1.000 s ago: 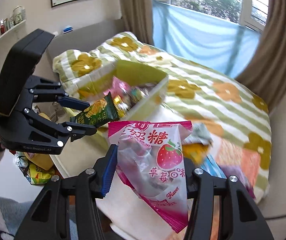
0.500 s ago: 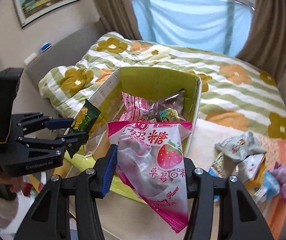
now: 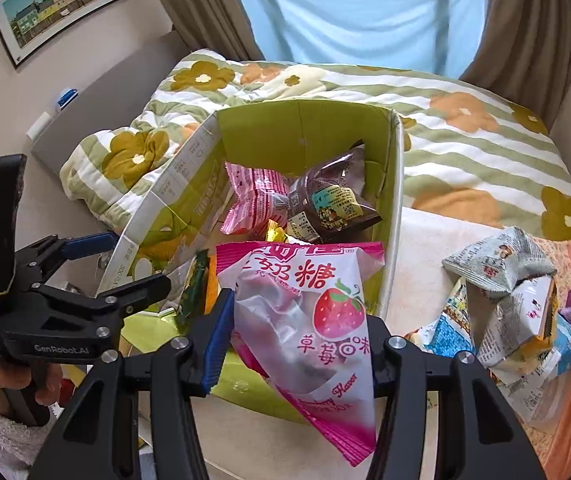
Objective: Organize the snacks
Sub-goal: 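Carry both packets over the yellow box and release them inside, then move both tools back over the remaining snacks on the table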
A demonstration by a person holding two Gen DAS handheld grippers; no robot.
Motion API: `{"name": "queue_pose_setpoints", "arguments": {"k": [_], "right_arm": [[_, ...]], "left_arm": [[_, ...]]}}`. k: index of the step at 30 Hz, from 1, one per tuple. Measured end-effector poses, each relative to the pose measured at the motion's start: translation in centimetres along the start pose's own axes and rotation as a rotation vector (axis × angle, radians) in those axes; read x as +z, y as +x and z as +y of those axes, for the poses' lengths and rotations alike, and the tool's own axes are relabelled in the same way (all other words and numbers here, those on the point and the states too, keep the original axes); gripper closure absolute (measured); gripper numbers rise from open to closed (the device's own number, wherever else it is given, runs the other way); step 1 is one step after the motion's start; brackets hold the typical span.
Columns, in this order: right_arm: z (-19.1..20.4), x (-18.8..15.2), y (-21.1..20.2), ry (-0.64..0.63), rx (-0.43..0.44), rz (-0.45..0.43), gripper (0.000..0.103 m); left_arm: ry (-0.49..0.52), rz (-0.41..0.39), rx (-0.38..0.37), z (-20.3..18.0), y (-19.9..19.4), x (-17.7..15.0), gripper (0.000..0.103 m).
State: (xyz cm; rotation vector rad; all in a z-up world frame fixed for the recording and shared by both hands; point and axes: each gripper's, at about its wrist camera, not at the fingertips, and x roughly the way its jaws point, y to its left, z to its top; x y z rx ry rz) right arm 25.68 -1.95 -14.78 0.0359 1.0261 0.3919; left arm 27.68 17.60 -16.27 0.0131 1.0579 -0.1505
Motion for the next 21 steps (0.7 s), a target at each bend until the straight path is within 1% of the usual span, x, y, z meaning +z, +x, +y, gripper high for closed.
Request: {"name": "queue_pose_setpoints", "arguments": {"k": [3, 4, 5, 8, 11, 12, 13, 14, 15, 20, 21], "right_arm": [[0.1, -0.1, 0.2, -0.003, 0.003, -0.023, 0.054], [0.1, -0.1, 0.4, 0.004, 0.003, -0.029, 0.054], [0.1, -0.1, 0.7, 0.011, 0.007, -0.034, 0.054], [0.3, 0.0, 1.4, 0.014, 0.031, -0.029, 0.054], [0.7, -0.1, 1.6, 0.015, 0.031, -0.047, 0.051], [0.8, -0.2, 1.6, 0.019, 0.038, -0.055, 0.045], [0.9, -0.2, 1.6, 0.02, 0.047, -0.064, 0.031], [1.0, -0.2, 1.5, 0.017, 0.048, -0.071, 0.022], [1.2, -0.2, 1.4, 0.011, 0.041, -0.083, 0.01], [1.8, -1.4, 0.8, -0.009, 0.022, -0.117, 0.007], [1.9, -1.8, 0.8, -0.009, 0.023, -0.114, 0.001]], "left_arm": [[-0.072, -0.032, -0.01, 0.9, -1.0, -0.8, 0.0], [-0.079, -0.037, -0.012, 1.1, -1.1, -0.9, 0.0], [-0.075, -0.041, 0.001, 1.1, -1.2, -0.9, 0.0], [-0.039, -0.064, 0.081, 1.0, -2.0, -0.8, 0.0], [-0.037, -0.093, 0.091, 1.4, -2.9, -0.6, 0.0], [-0.043, -0.1, 0.089, 1.6, -3.1, -0.6, 0.0], [-0.05, -0.102, 0.083, 1.7, -3.2, -0.6, 0.0], [-0.056, -0.102, 0.075, 1.9, -3.3, -0.6, 0.0], [-0.061, -0.099, 0.071, 2.1, -3.3, -0.7, 0.0], [-0.068, -0.091, 0.066, 2.2, -3.4, -1.7, 0.0], [-0.071, -0.091, 0.057, 2.3, -3.5, -2.0, 0.0]]}}
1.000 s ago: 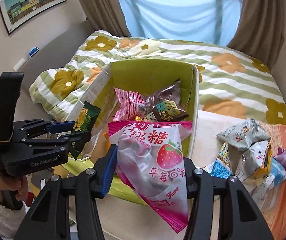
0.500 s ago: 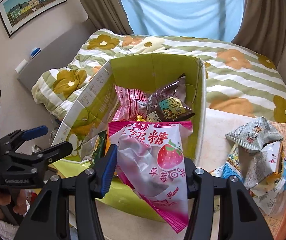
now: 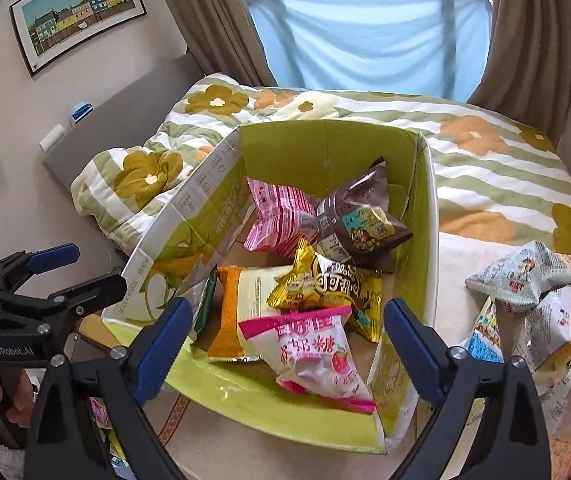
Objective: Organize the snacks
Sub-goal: 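Move both tools back over the remaining snacks on the table, then grasp yellow chip bag with left tool while right tool grasps lilac bag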
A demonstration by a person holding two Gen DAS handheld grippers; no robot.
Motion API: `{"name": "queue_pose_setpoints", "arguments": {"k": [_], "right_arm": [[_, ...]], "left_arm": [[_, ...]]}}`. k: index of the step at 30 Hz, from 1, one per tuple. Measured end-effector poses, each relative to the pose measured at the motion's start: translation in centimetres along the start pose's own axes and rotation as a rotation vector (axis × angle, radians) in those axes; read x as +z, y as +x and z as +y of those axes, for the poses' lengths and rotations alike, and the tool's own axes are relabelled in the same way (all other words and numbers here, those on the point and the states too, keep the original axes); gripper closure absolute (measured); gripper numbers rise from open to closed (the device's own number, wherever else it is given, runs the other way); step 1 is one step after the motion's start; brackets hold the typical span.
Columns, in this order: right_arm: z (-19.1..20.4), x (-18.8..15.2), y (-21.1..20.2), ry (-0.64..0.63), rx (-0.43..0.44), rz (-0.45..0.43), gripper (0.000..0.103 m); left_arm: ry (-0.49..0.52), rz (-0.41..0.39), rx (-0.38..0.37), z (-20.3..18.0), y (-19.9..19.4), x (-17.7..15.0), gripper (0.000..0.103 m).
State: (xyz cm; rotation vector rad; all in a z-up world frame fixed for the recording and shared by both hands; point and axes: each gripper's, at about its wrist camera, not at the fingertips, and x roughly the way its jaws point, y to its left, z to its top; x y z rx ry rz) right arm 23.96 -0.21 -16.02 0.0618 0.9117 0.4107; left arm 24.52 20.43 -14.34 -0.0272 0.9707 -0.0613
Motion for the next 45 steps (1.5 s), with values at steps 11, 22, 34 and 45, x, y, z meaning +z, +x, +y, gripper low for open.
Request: {"name": "queue_pose_setpoints", "arguments": {"k": [11, 22, 34, 45], "right_arm": [[1.2, -0.9, -3.1, -0.002, -0.028, -0.044, 0.001], [-1.6, -2.5, -10.9, 0.081, -0.122, -0.124, 0.0], [-14.4, -5.1, -17.7, 0.183, -0.336, -0.149, 0.0], [-27.9, -5.7, -17.9, 0.139, -0.307, -0.045, 0.0]], "left_arm": [[0.043, -0.044, -0.049, -1.1, -2.4, -1.1, 0.0], [0.152, -0.082, -0.179, -6.3, -4.1, -1.1, 0.0], [0.245, -0.08, -0.28, -19.9, -3.6, -0.7, 0.0], [0.234, 0.017, -0.296, -32.9, 2.5, 0.1, 0.0]]}}
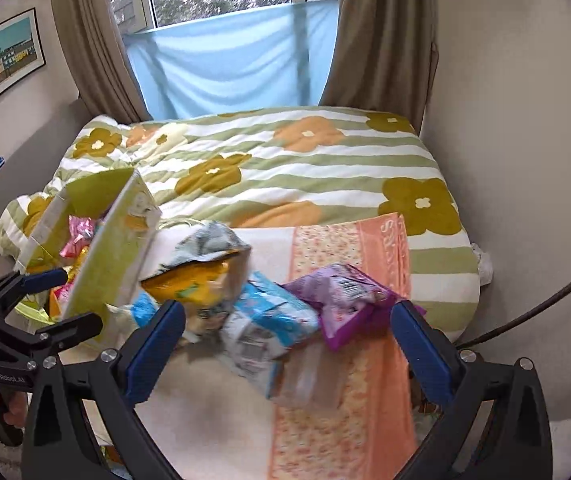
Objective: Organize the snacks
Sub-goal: 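Grasp yellow chip bag with left tool while right tool grasps lilac bag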
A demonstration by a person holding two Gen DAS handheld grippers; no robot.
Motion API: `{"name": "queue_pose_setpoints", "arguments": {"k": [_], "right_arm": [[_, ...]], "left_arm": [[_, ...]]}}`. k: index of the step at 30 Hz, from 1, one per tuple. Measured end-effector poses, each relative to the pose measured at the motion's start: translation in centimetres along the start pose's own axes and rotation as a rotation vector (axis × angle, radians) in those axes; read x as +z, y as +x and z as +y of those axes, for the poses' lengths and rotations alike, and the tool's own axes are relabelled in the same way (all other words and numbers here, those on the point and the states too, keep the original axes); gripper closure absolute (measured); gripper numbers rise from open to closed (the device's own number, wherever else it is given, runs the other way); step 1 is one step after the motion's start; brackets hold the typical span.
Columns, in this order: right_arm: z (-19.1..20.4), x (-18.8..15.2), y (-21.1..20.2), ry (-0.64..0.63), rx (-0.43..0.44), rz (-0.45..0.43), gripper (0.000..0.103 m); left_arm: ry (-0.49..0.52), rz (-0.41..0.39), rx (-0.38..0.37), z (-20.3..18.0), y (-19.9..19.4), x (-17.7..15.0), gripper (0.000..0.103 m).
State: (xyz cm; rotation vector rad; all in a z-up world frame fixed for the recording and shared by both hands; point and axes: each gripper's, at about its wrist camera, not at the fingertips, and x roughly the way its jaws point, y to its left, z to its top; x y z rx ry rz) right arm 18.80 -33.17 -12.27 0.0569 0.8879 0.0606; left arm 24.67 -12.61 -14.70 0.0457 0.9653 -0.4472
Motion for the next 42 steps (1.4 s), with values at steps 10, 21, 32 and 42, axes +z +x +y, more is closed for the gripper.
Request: {"name": "queue_pose_setpoints", "arguments": {"k": [10, 21, 32, 42], "right_arm": [[-5.3, 0.5, 7.3, -0.048, 0.083, 0.113, 0.001], [-6.6, 1.2, 12.9, -0.037, 0.133, 0.213, 0.001], [-7.1, 1.6, 16.3, -0.026, 0.193, 0.299, 0.0], [-7.2, 0.2, 17.1, -0.069, 0.233, 0.359, 0.002]], "left_arm": [[-0.035, 0.099, 0.008, -1.4, 7.5, 1.6, 0.0], [-0.055, 0.182, -0.046, -1.1, 12.3, 1.7, 0.011], [-0.065, 0.232, -0.087, -0.7, 13.7, 0.7, 0.048], [-0.028, 0.215, -0.068, -1.3, 12.8, 0.6, 0.055]]}}
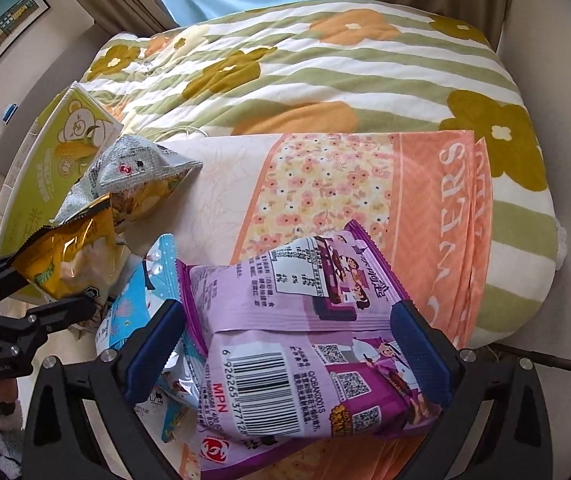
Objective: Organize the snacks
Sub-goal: 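Grasp yellow chip bag with left tool while right tool grasps lilac bag, then lift both bags and carry them toward the yellow box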
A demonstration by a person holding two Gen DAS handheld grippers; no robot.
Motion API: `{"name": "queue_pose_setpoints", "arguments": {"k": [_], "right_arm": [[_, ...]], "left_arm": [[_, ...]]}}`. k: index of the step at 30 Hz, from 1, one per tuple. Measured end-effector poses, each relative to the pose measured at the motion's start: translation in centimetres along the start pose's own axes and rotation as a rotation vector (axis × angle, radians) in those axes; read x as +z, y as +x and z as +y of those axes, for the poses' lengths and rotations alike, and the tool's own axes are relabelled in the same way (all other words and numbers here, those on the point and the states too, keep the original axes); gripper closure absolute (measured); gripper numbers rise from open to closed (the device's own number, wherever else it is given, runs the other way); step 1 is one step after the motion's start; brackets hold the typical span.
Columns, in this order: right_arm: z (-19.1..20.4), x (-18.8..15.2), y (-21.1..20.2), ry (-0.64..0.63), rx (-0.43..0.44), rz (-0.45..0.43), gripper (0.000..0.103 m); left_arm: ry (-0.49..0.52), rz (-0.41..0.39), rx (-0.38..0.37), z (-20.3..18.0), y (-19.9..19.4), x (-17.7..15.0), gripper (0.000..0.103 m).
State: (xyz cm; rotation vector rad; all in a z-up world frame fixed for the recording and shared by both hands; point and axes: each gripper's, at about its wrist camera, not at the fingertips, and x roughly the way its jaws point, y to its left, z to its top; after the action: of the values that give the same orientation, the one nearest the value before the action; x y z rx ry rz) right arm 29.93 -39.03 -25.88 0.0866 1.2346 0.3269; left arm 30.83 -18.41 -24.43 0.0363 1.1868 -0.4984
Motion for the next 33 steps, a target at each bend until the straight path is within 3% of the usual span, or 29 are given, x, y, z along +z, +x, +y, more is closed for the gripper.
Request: {"name": "queue_pose_setpoints", "arguments": {"k": [7, 16, 33], "right_arm": [[0.1, -0.2, -0.8, -0.021, -0.013, -0.019, 0.034], [1.2, -0.3, -2.9, -0.055, -0.024, -0.107, 0.06], [3.5, -0.1, -8.2, -0.084, 0.022, -0.238, 0.073]], "left_arm": [[0.026, -0.013, 0.019, -0.6, -0.9, -0.3, 0.056], [0.029, -0.053, 0.042, -1.0, -2.7, -0.6, 0.056], [0.008, -0.15, 0.063, -1.6, -7.2, -0.9, 0.056]]}}
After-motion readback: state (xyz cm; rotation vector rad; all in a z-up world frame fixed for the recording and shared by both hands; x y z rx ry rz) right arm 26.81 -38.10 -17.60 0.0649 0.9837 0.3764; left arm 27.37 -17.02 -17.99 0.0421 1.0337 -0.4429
